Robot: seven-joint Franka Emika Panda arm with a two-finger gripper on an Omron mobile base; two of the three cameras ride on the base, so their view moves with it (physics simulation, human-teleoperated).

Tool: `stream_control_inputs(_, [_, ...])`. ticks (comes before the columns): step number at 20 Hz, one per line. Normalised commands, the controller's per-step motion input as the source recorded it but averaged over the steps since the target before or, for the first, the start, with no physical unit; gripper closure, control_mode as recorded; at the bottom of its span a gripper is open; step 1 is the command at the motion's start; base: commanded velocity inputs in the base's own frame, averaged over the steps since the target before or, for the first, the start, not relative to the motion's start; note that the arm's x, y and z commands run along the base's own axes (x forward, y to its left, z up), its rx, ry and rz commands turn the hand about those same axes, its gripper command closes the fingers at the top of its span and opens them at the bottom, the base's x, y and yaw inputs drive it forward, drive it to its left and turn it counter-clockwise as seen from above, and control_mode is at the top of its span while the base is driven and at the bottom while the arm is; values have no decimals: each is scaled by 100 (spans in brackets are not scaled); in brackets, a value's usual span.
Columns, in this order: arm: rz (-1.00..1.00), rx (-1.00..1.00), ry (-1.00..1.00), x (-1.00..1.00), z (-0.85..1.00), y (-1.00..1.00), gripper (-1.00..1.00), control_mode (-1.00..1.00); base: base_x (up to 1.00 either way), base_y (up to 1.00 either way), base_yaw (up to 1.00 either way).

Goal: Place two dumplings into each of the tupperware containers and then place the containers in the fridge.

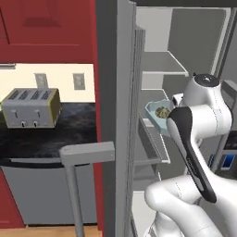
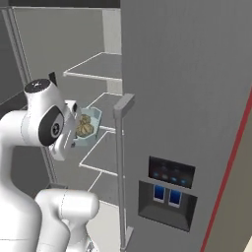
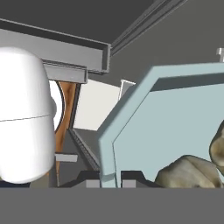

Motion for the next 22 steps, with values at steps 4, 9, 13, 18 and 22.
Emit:
stream_control_inputs(4, [0,0,0,0,0,0,100,100,0,17,-17])
stream_control_inputs(9, [0,0,0,0,0,0,100,100,6,18,-22])
stream_control_inputs(13, [0,0,0,0,0,0,100,100,18,9,-20])
stream_control_inputs(18, [0,0,0,0,0,0,100,100,14,20,-21])
stream_control_inputs(22, [0,0,0,0,0,0,100,100,0,44,-20])
